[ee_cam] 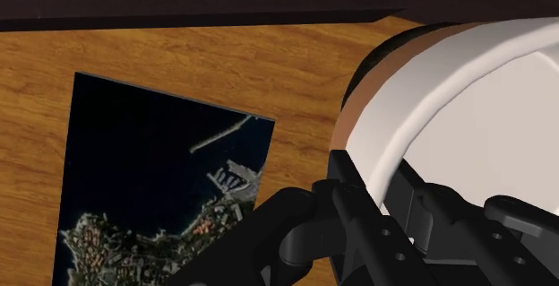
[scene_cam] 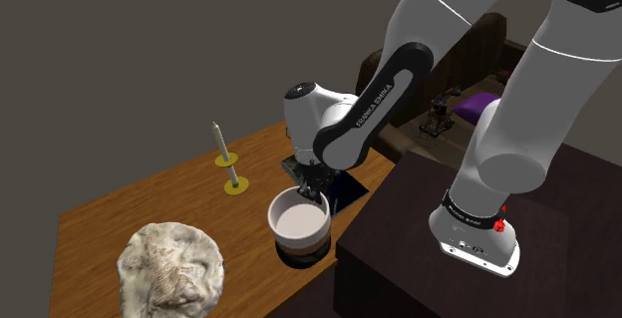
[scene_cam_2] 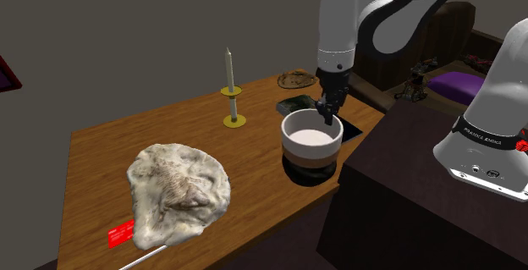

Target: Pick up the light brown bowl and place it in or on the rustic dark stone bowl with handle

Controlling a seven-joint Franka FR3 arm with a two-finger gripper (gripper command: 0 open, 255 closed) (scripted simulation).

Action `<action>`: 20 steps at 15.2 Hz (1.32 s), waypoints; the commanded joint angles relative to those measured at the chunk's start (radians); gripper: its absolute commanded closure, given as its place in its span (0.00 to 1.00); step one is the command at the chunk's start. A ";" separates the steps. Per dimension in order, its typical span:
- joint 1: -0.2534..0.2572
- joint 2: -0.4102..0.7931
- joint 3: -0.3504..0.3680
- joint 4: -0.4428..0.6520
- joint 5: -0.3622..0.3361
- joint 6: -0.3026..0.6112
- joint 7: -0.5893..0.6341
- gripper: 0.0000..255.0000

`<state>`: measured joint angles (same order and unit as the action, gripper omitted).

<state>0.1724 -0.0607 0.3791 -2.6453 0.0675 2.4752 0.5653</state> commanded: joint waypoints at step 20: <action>0.002 -0.075 -0.005 0.035 0.030 -0.105 -0.026 0.00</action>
<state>0.1736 -0.1187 0.3755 -2.6148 0.0900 2.3921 0.5465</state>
